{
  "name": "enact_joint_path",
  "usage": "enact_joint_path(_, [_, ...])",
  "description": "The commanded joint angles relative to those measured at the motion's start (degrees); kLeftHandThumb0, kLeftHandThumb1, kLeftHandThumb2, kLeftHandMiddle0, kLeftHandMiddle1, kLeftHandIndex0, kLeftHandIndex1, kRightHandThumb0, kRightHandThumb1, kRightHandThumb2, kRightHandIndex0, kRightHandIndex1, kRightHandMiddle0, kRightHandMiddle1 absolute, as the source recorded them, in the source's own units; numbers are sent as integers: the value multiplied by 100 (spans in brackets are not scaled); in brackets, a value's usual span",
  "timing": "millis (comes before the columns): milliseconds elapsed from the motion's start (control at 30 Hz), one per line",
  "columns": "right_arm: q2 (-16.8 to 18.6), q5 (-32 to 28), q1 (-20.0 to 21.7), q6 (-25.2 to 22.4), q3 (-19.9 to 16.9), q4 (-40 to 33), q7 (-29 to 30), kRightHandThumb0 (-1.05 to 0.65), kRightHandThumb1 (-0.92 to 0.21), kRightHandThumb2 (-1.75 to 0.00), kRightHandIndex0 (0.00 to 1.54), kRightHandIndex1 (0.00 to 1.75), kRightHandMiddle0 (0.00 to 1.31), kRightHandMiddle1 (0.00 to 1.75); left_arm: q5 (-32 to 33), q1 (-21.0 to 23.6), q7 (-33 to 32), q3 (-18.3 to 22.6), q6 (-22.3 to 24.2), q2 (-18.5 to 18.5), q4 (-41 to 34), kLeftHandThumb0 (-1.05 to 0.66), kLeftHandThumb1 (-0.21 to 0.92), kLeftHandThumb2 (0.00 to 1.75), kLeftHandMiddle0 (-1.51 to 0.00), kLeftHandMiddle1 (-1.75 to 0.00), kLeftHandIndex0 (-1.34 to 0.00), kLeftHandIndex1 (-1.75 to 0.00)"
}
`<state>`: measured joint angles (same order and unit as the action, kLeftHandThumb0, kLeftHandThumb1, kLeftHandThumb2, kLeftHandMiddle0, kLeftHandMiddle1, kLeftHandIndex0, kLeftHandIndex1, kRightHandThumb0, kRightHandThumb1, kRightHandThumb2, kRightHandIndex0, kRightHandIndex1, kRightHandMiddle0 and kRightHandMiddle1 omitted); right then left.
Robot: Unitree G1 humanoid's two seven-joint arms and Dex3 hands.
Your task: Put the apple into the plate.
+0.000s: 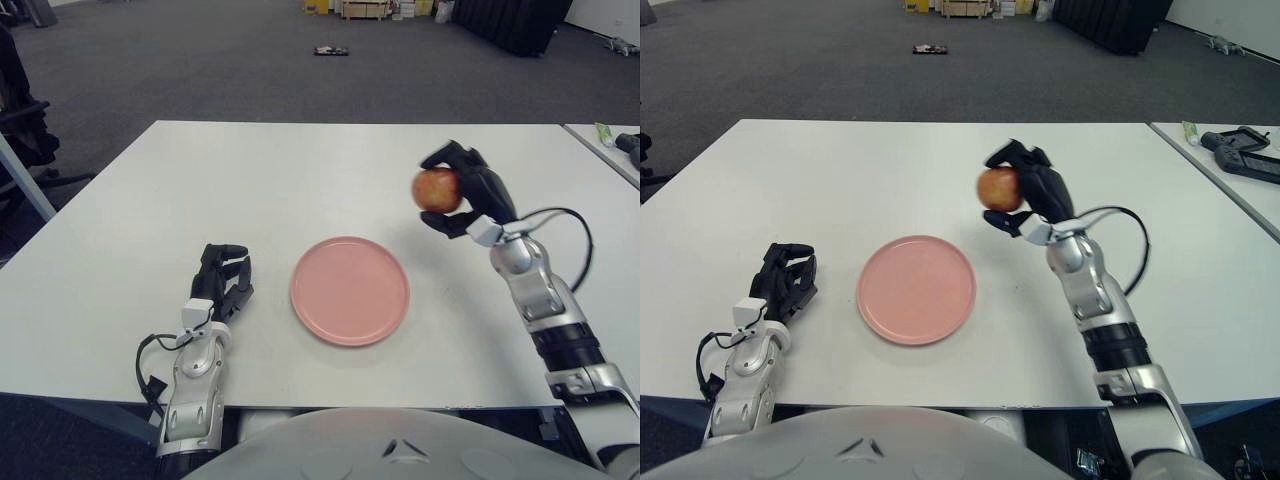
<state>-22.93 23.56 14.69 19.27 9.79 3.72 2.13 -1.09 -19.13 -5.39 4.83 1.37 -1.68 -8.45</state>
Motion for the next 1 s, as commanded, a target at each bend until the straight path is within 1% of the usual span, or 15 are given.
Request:
enact_joint_path(0, [98,-12,266,211,197,-88,-237,-50,-23,-143,129,175,68,175,-67,-17,-64,4,104,1,167,-35,89,57,-41,-135,-21,-175])
enact_joint_path(200, [236,9,413,465,454,67,-560,-50,-22,-143,129,175,68,175,-37,-18,-29,12,-118,15,267,-35,86,62,-43,-136,-23,-175])
enact_joint_path(367, [375,171,518,698,664,286,-585,-50,-22,-143,129,175,68,175,-16,-32,-17,29,-237,18,317,-35,88,58,-47,-133,-21,-175])
enact_joint_path(467, [527,292,483,691,968,224,-773,-51,-22,-143,129,175,68,175,-13,-59,-36,43,-116,11,256,-35,90,55,-47,-131,-20,-175])
enact_joint_path(600, [526,160,445,667,1105,185,-1108,-51,-22,-143,128,175,68,175,7,-79,-54,50,19,-17,173,-35,92,53,-47,-130,-20,-175])
enact_joint_path(700, [511,241,346,740,1342,375,-1338,-51,-23,-143,127,175,68,175,46,-87,-70,75,62,-51,136,-35,91,54,-48,-131,-20,-175])
enact_joint_path(800, [522,368,307,838,1462,583,-1349,-51,-23,-143,127,175,68,175,60,-75,-72,89,48,-61,154,-35,89,57,-49,-133,-21,-175])
enact_joint_path(967, [525,701,360,1030,1684,919,-1251,-51,-23,-143,126,175,68,175,71,-55,-70,122,-8,-68,215,-35,88,58,-50,-135,-22,-175])
